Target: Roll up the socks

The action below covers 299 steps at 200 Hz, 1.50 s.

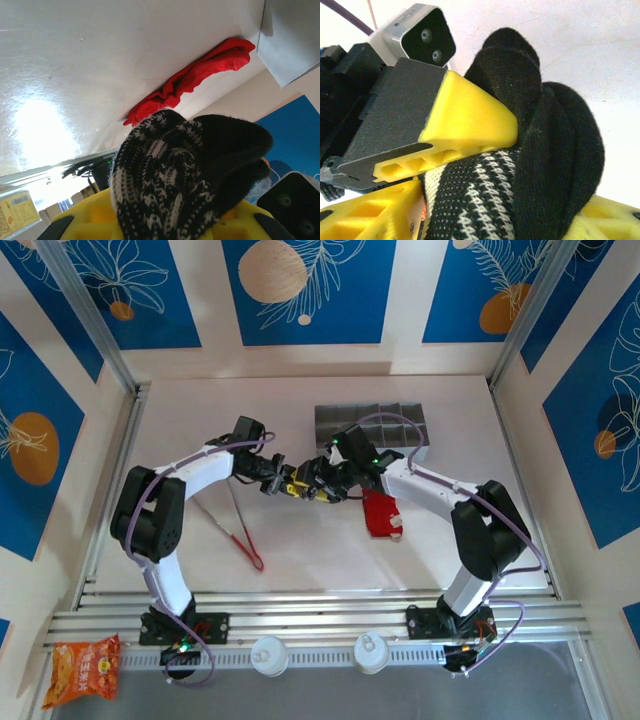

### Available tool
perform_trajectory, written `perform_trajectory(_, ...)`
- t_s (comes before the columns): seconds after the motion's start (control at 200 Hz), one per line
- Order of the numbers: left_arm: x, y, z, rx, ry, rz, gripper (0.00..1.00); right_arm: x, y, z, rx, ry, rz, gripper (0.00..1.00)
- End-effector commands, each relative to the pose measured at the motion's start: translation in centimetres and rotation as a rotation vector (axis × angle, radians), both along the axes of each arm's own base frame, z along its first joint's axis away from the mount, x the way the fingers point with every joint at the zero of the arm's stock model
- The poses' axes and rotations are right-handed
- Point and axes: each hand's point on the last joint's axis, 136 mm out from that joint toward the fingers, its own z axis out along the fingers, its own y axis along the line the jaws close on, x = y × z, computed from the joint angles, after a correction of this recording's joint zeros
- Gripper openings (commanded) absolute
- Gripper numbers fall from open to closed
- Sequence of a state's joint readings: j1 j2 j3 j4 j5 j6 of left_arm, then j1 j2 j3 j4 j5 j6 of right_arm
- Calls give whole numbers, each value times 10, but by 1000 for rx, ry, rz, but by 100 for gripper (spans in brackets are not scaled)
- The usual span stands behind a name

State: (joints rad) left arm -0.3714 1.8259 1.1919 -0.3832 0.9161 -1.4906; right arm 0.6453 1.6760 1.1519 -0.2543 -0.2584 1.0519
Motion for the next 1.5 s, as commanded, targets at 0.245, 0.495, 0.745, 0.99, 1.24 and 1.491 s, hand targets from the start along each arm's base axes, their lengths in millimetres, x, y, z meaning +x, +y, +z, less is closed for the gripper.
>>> perform_trajectory(0.245, -8, 3, 7, -2, 9, -13, 0, 0, 4, 8, -75, -63, 112, 64)
perform_trajectory(0.495, -8, 1, 7, -3, 5, -18, 0, 1, 6, 6, -136, -69, 115, 39)
perform_trajectory(0.745, -9, -2, 8, -11, 1, -19, 0, -3, -2, 2, -275, -23, 83, 13)
perform_trajectory(0.99, 9, 7, 28, 45, -110, 26, 74, -8, -14, 15, -357, 29, 19, 0)
perform_trajectory(1.24, 31, 63, 55, 381, -304, 100, 100, 3, -61, 57, -436, 50, -139, 0)
perform_trajectory(1.491, 15, 104, 103, 594, -649, 72, 99, 60, -99, 71, -393, 233, -375, 0)
